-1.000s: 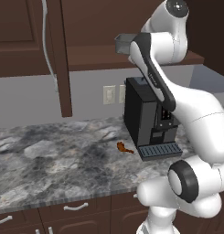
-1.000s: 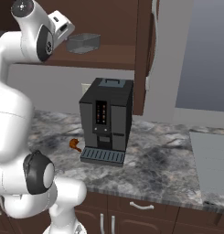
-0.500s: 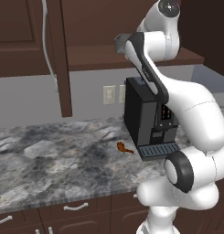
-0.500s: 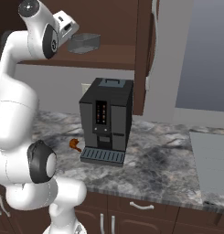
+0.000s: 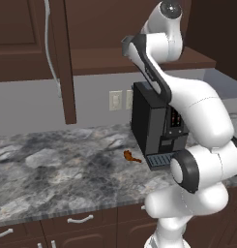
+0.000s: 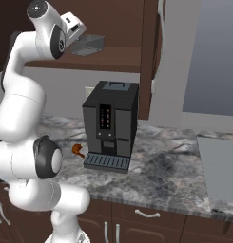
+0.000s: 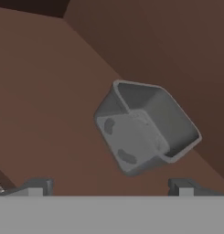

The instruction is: Retrieve the tupperware from the cabinet, then place the raw meat into the tupperware to avoid contamination.

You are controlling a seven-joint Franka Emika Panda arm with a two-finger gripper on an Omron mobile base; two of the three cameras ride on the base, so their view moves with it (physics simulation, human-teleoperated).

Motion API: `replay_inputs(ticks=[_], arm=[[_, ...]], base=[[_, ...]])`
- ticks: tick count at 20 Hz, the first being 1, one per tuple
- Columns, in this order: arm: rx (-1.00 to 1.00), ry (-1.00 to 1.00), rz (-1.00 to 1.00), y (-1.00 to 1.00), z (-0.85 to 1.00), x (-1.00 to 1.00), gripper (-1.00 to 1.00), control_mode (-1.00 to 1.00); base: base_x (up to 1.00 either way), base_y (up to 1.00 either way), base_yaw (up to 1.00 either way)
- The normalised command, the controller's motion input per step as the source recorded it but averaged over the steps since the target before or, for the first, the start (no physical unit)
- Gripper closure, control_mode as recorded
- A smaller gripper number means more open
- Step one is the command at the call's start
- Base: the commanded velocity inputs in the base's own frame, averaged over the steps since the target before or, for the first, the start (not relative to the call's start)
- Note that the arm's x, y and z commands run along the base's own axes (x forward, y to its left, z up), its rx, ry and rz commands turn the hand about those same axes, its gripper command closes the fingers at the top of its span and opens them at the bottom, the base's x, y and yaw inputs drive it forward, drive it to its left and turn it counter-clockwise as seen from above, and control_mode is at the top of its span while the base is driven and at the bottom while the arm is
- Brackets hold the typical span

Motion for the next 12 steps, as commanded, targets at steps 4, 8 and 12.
replay_inputs(ticks=[4, 8, 12], arm=[[0.01, 0.03, -0.02, -0.04, -0.01, 0.37, -1.00, -1.00], [0.02, 0.03, -0.01, -0.03, 0.00, 0.37, -1.00, -1.00], [0.02, 0.04, -0.01, -0.01, 0.00, 0.35, -1.00, -1.00]], base=[[0.00, 0.00, 0.00], [0.00, 0.00, 0.00], [0.00, 0.00, 0.00]])
